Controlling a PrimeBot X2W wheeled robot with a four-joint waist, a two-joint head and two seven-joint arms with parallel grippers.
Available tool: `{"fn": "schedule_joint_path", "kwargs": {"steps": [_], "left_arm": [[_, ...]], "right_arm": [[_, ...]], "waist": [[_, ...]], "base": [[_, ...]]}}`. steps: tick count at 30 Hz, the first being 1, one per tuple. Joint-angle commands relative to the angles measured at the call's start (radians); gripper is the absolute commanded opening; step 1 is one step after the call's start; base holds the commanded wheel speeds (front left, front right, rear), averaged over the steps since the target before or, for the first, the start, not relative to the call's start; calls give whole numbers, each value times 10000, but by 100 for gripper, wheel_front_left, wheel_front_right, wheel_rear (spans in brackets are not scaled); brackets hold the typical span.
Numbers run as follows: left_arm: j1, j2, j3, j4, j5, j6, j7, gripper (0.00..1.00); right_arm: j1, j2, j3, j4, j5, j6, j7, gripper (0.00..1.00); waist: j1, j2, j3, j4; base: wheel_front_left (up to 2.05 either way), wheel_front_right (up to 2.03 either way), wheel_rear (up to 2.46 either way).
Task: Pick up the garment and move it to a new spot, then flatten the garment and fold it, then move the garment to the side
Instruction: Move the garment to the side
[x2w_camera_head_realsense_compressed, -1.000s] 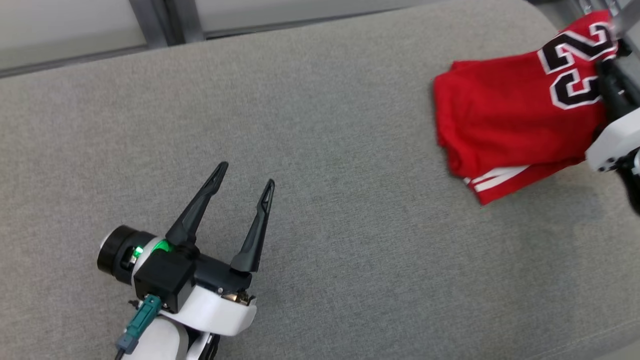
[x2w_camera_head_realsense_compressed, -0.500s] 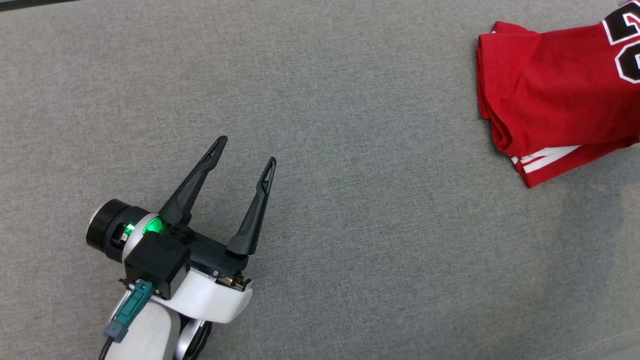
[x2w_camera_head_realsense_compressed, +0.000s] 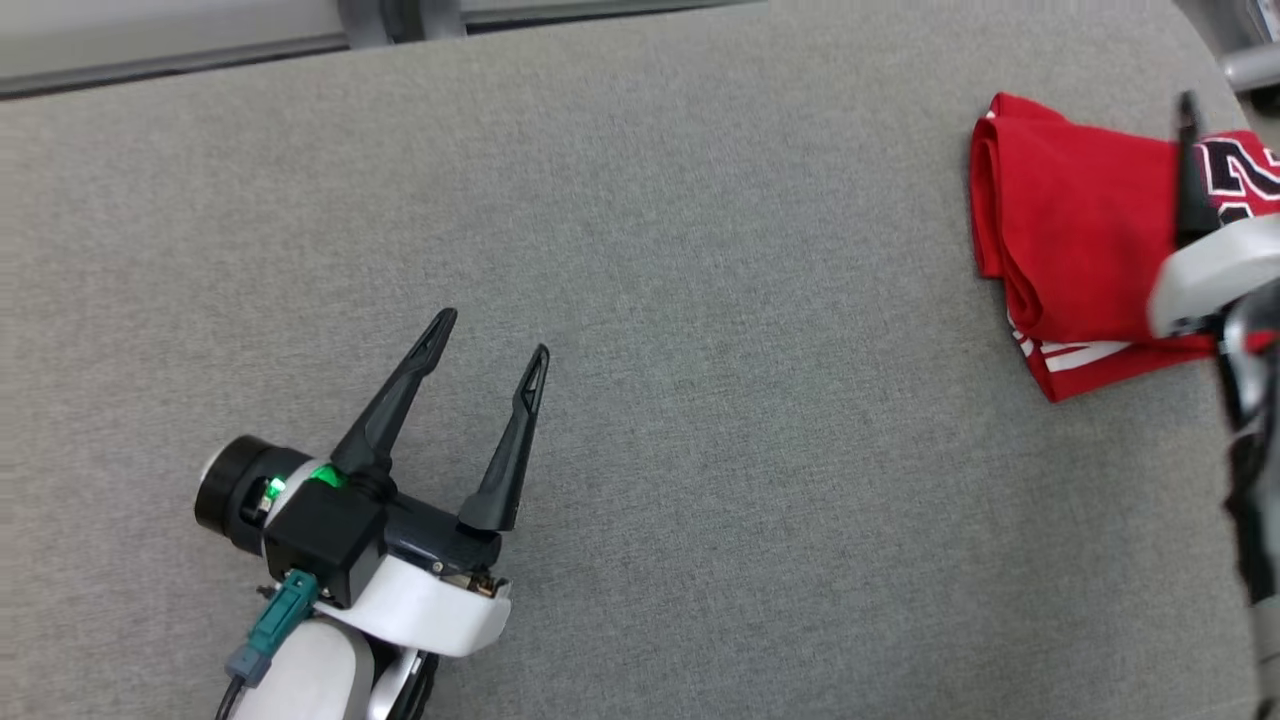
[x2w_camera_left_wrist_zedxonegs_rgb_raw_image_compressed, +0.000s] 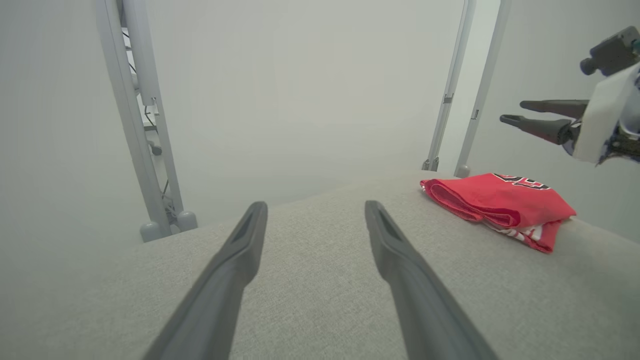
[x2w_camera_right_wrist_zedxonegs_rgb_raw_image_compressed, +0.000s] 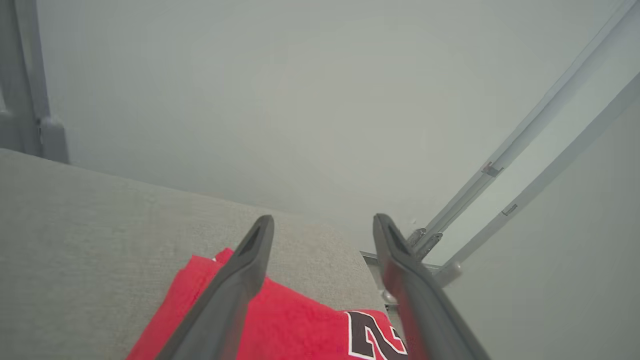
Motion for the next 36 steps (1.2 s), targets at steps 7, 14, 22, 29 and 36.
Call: {"fn": "schedule_joint_path", "kwargs": {"steps": [7, 14, 22, 29, 36], "left_arm": [[783, -404, 447, 920, -858, 620, -182, 100], [1212, -535, 701, 1615, -1294, 989, -269, 100], [2143, -657, 938, 2072, -1618, 1355, -530, 100], [2552, -686, 846, 2155, -1264, 1180, -607, 100], [2968, -766, 1100, 1955, -989, 1042, -614, 100]], "right_arm": [[1806, 957, 2136, -1580, 2624, -7, -18, 100], [3349, 914, 3514, -2931, 4032, -7, -18, 100], [6030, 1171, 3352, -4659, 4293, -6, -18, 100], [7499, 1310, 2733, -5137, 4239, -6, -18, 100], [8580, 1434, 2287, -5520, 4387, -6, -18, 100]], "waist": [[0, 0, -1530, 719], [0, 0, -2493, 1228], [0, 0, -3747, 1875], [0, 0, -4096, 2201], [0, 0, -4257, 2371]], "base": [[0, 0, 0], [0, 0, 0], [0, 0, 0], [0, 0, 0], [0, 0, 0]]}}
